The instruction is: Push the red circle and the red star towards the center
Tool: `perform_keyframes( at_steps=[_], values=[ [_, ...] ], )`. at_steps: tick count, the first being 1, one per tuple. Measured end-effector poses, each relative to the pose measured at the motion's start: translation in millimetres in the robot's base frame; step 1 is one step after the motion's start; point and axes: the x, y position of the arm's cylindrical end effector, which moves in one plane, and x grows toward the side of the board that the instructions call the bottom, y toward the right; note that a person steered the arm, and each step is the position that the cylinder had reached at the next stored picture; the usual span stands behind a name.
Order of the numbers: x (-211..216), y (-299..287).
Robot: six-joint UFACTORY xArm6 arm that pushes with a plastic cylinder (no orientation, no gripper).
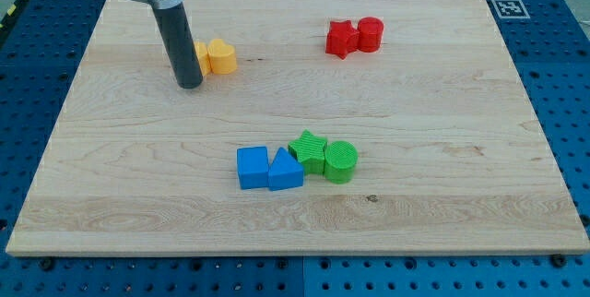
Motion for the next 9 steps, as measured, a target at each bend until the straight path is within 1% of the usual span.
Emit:
perform_keyframes(
  at_steps=[1, 2, 4, 6, 8, 9],
  values=[
    [16, 11],
    [27, 41],
    [28, 106],
    [28, 111],
    [28, 202],
    [22, 263]
  ],
)
